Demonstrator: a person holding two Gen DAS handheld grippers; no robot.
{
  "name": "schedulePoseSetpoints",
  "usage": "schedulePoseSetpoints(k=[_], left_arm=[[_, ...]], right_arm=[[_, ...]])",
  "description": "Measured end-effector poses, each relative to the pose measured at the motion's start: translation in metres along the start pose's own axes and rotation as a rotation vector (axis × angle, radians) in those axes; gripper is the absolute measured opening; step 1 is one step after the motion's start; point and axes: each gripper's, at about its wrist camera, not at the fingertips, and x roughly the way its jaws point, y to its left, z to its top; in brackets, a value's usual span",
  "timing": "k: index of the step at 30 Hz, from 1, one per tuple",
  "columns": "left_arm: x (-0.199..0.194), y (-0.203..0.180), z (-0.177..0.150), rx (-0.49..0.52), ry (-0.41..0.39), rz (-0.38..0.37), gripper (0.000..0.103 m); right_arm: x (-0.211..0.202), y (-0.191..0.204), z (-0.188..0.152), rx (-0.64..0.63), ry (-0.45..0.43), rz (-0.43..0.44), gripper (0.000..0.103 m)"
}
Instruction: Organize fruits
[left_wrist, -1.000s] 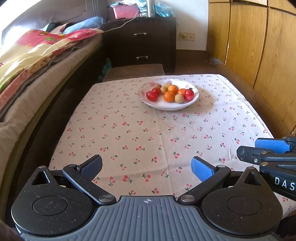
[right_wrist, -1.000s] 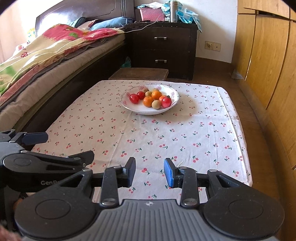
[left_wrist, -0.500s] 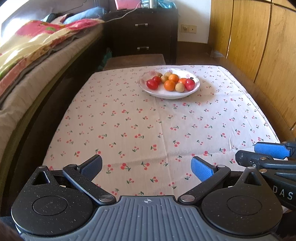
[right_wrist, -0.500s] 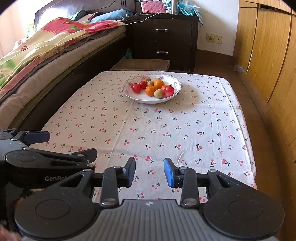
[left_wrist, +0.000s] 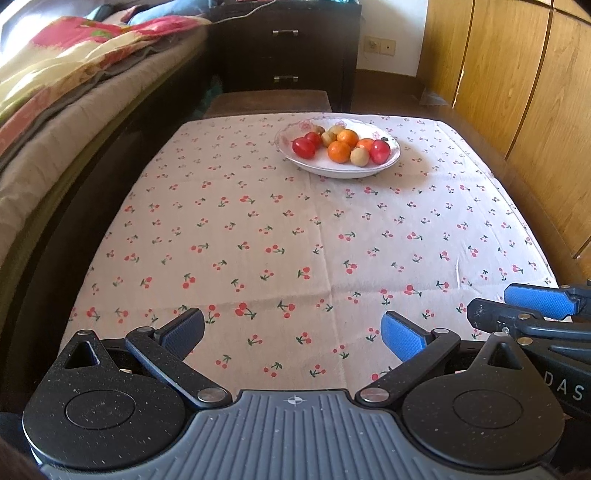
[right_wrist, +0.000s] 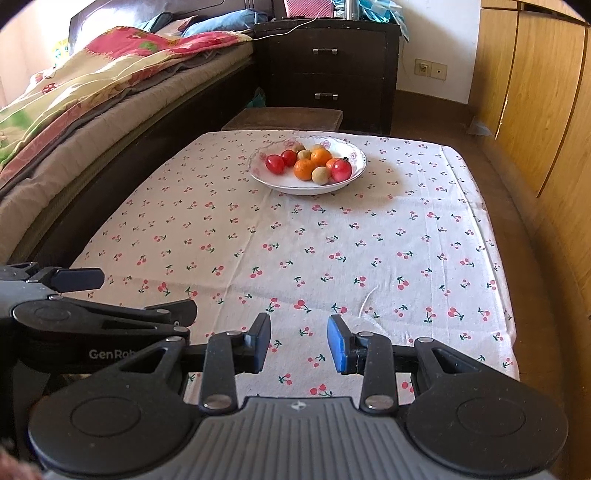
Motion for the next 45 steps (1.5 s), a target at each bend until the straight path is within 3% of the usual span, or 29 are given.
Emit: schedulePoseSetpoints(k=[45], left_arm=[[0.0018,0.0005,-0.0027,0.009,0.006,0.017,0.103]], right_arm=[[0.004,0.0003,-0.0022,-0.003,0.014,-0.003,0.035]])
